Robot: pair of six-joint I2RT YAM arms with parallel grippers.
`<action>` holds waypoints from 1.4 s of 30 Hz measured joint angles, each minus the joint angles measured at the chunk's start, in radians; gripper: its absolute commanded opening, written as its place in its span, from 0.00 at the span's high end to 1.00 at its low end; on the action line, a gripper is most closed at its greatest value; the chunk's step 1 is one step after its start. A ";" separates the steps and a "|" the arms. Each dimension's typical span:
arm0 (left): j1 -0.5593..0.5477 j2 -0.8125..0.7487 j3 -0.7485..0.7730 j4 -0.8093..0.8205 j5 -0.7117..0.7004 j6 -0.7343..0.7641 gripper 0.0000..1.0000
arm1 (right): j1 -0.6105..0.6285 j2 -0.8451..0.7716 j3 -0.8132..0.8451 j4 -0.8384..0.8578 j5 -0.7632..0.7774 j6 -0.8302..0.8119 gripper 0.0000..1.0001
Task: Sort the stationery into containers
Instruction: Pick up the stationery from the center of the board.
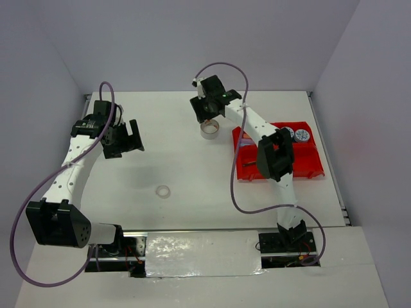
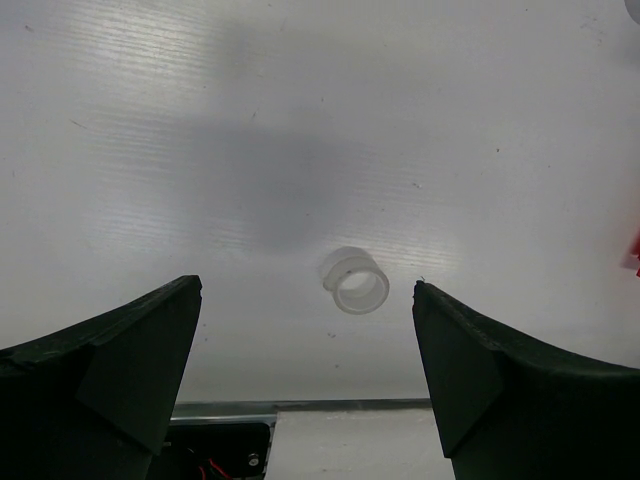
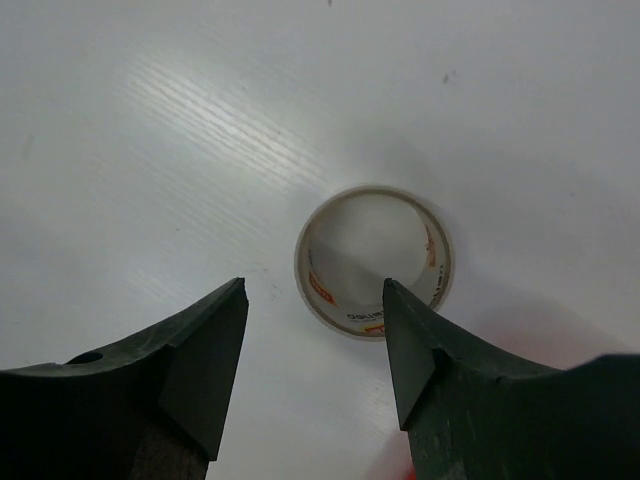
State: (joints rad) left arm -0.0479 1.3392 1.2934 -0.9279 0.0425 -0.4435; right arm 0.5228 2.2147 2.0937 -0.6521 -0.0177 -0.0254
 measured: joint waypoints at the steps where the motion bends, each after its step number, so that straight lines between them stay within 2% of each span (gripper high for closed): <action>1: 0.000 0.000 0.000 -0.002 0.000 0.001 0.01 | 0.000 0.025 0.005 -0.017 -0.005 -0.010 0.36; 6: 0.000 0.000 0.000 -0.008 0.001 0.004 0.01 | -0.003 0.097 0.005 -0.069 -0.027 -0.043 0.37; 13: -0.001 0.000 0.000 -0.007 0.008 0.023 0.01 | 0.026 0.108 0.005 -0.074 -0.038 -0.071 0.41; 21: -0.003 0.000 -0.002 -0.006 0.012 0.024 0.01 | 0.052 0.211 0.016 -0.075 0.064 -0.066 0.49; 22: -0.003 0.000 -0.003 -0.005 0.013 0.025 0.01 | 0.052 0.221 0.016 -0.076 0.081 -0.065 0.53; 24: -0.004 0.000 -0.009 -0.003 0.014 0.025 0.01 | 0.050 0.225 0.017 -0.070 0.102 -0.059 0.71; 25: -0.005 0.000 -0.011 -0.003 0.015 0.026 0.01 | 0.050 0.225 0.017 -0.072 0.109 -0.057 0.93; 26: -0.006 0.000 -0.011 -0.003 0.016 0.026 0.01 | 0.050 0.226 0.017 -0.071 0.113 -0.059 0.99; 30: -0.008 0.000 -0.012 -0.003 0.016 0.026 0.01 | 0.050 0.217 0.009 -0.070 0.127 -0.033 1.00; 33: -0.010 0.000 -0.012 -0.003 0.016 0.026 0.01 | 0.048 0.152 -0.053 -0.064 0.100 -0.004 1.00; 38: -0.012 0.000 -0.012 -0.002 0.015 0.026 0.01 | 0.019 -0.108 -0.105 -0.117 0.127 0.108 1.00; 42: -0.015 0.001 -0.011 0.005 0.017 0.026 0.01 | -0.109 -0.391 -0.190 -0.135 0.207 0.243 1.00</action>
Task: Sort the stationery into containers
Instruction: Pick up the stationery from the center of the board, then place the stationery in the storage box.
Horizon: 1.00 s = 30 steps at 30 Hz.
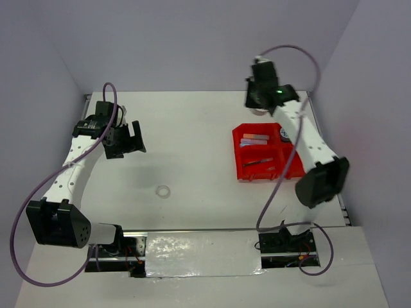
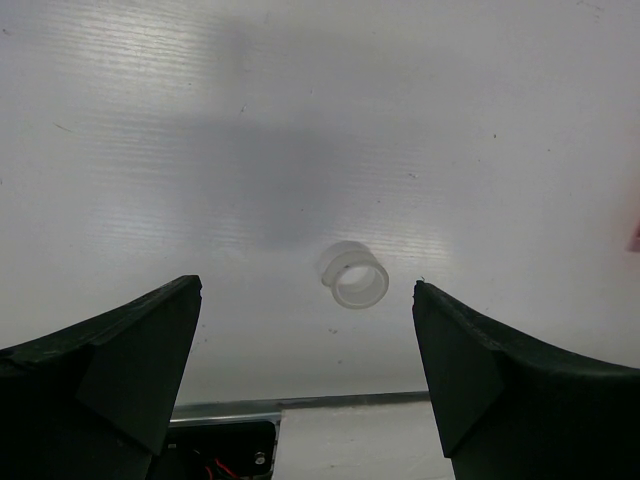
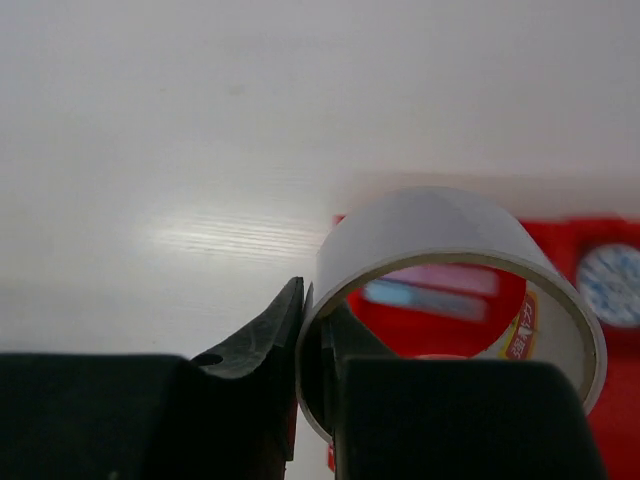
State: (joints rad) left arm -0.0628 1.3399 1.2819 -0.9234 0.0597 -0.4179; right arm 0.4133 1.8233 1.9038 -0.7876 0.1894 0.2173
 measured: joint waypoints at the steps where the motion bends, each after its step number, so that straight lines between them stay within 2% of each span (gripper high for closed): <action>1: -0.001 0.000 0.000 0.001 0.002 0.000 0.01 | -0.053 -0.073 -0.061 0.009 0.015 0.034 1.00; 5: -0.006 0.000 0.001 0.004 0.011 0.000 0.01 | -0.309 -0.302 -0.395 0.018 0.055 0.148 1.00; 8: -0.014 0.000 0.001 0.004 0.018 0.000 0.01 | -0.431 -0.324 -0.584 0.009 0.040 0.198 1.00; 12: -0.026 0.000 0.001 0.008 0.026 0.000 0.01 | -0.500 -0.307 -0.713 0.008 0.011 0.236 1.00; 22: -0.044 0.000 0.001 0.012 0.036 0.000 0.01 | -0.574 -0.256 -0.732 0.043 -0.006 0.277 1.00; 30: -0.048 0.000 0.001 0.013 0.036 0.000 0.01 | -0.580 -0.217 -0.717 0.042 0.014 0.335 1.00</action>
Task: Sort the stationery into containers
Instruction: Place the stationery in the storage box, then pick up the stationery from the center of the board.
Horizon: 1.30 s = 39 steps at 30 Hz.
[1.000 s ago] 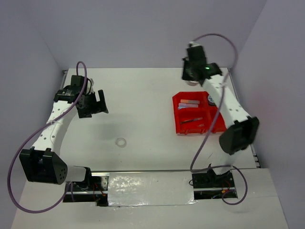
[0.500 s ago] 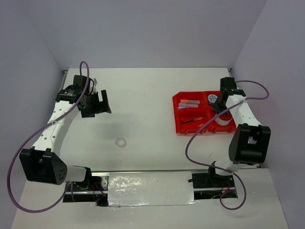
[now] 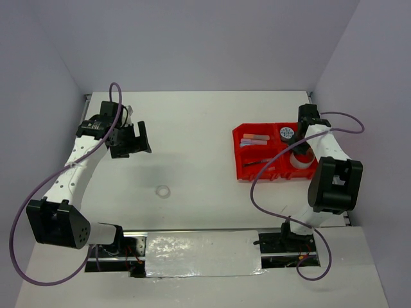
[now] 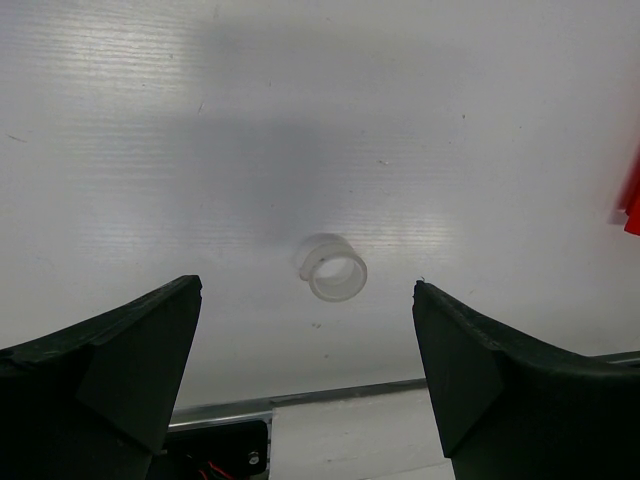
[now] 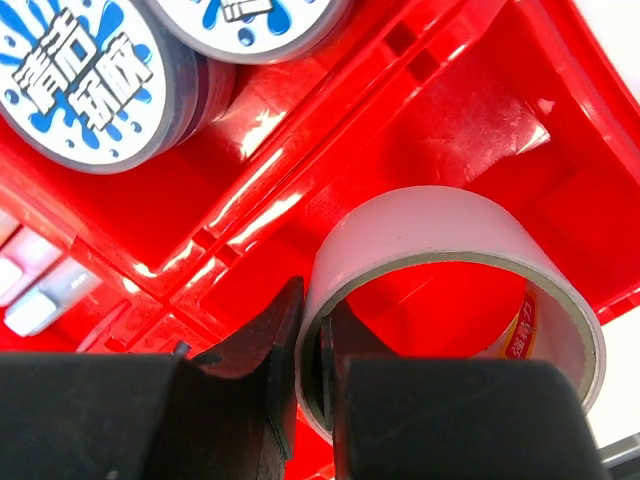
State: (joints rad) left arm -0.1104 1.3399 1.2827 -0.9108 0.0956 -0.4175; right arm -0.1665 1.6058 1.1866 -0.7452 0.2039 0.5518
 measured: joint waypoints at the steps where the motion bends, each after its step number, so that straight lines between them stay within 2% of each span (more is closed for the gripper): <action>1: 0.000 0.000 0.000 0.000 0.000 0.000 0.01 | 0.000 0.000 0.000 -0.003 0.006 0.011 1.00; 9: 0.000 0.000 0.000 0.013 0.000 0.000 0.01 | 0.000 -0.010 -0.016 -0.014 0.039 0.064 1.00; 11: 0.000 0.000 0.000 0.014 0.001 0.000 0.01 | 0.000 -0.005 -0.015 -0.015 0.035 0.063 0.97; 13: 0.000 0.000 0.000 0.014 0.002 0.000 0.01 | 0.000 0.013 -0.007 -0.018 0.035 0.061 0.83; 15: 0.000 0.000 0.000 0.014 0.003 0.000 0.01 | 0.000 0.038 0.002 -0.018 0.035 0.060 0.64; 16: 0.000 0.000 0.000 0.014 0.003 0.001 0.01 | 0.000 0.050 0.006 -0.020 0.034 0.057 0.51; 17: 0.000 0.000 0.000 0.014 0.004 0.001 0.01 | 0.000 0.058 0.008 -0.020 0.033 0.055 0.46; 18: 0.000 0.000 0.000 0.014 0.004 0.001 0.01 | 0.000 0.061 0.009 -0.029 0.033 0.051 0.35; 19: 0.000 0.000 0.000 0.014 0.004 0.001 0.01 | 0.000 0.061 0.010 -0.037 0.034 0.048 0.31; 20: 0.000 0.000 0.000 0.014 0.004 0.001 0.01 | 0.000 0.061 0.011 -0.043 0.036 0.048 0.01; 26: 0.000 0.000 0.000 0.013 0.000 0.000 0.01 | 0.018 0.049 0.035 -0.060 0.045 0.028 0.00; 30: 0.000 0.000 0.000 0.006 -0.049 -0.010 0.01 | 0.100 -0.019 0.073 -0.065 0.066 0.009 0.00; 35: 0.000 0.000 0.005 -0.014 -0.122 -0.060 0.01 | 0.329 -0.140 0.175 -0.052 0.086 -0.010 0.00; 39: 0.013 -0.007 0.025 -0.042 -0.210 -0.126 0.01 | 0.578 -0.181 0.165 0.063 0.013 -0.055 0.00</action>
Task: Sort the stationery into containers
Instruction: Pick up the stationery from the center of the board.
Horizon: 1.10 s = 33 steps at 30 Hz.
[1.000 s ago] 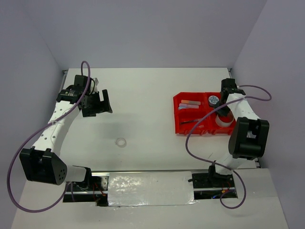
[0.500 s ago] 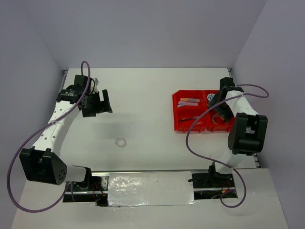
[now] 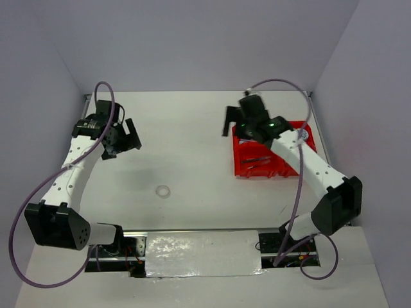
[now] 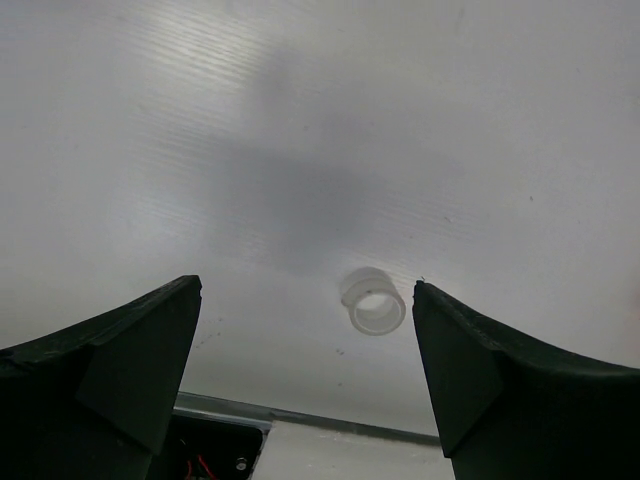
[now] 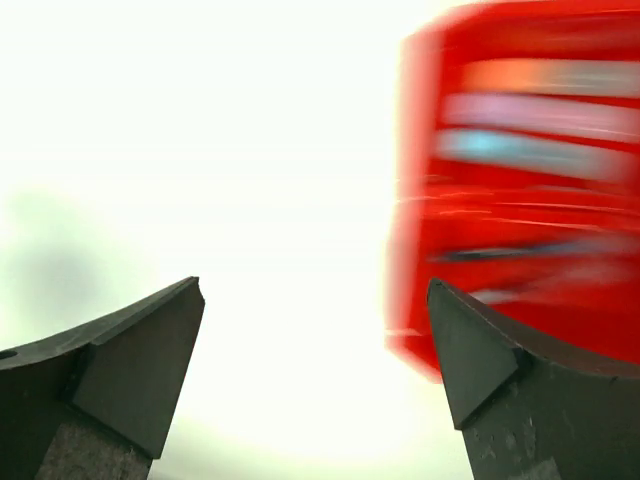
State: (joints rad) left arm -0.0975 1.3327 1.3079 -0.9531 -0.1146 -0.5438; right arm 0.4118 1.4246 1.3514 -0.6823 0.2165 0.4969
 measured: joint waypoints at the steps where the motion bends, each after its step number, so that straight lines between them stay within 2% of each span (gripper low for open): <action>1: 0.011 -0.005 0.006 -0.012 -0.025 -0.017 0.01 | 0.078 0.017 -0.005 0.036 -0.035 -0.013 0.03; 3: 0.052 -0.021 0.017 -0.039 -0.067 -0.049 0.01 | 0.213 0.079 -0.002 0.097 -0.094 -0.047 0.07; 5: 0.115 -0.043 0.029 -0.065 -0.108 -0.075 0.01 | 0.334 0.192 0.032 0.122 -0.136 -0.077 0.15; 6: 0.145 -0.057 0.034 -0.076 -0.127 -0.089 0.01 | 0.381 0.256 0.057 0.134 -0.156 -0.088 0.20; 7: 0.174 -0.072 0.039 -0.087 -0.145 -0.095 0.01 | 0.421 0.322 0.087 0.136 -0.174 -0.096 0.32; 8: 0.200 -0.090 0.044 -0.100 -0.165 -0.103 0.01 | 0.455 0.387 0.120 0.138 -0.190 -0.108 0.38; 10: 0.224 -0.125 0.055 -0.121 -0.196 -0.119 0.01 | 0.501 0.497 0.179 0.142 -0.222 -0.117 0.45; 15: 0.226 -0.185 0.055 -0.125 -0.190 -0.116 0.01 | 0.576 0.685 0.334 0.115 -0.260 -0.140 0.49; 18: 0.226 -0.187 0.032 -0.111 -0.157 -0.109 0.01 | 0.606 0.746 0.395 0.113 -0.277 -0.154 0.50; 33: 0.225 -0.181 -0.031 -0.062 -0.031 -0.068 0.01 | 0.653 0.782 0.385 0.089 -0.249 -0.181 0.59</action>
State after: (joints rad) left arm 0.1280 1.1519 1.2770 -1.0153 -0.1459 -0.6113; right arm 1.0645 2.2066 1.7359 -0.5930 -0.0330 0.3157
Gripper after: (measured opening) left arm 0.993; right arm 0.421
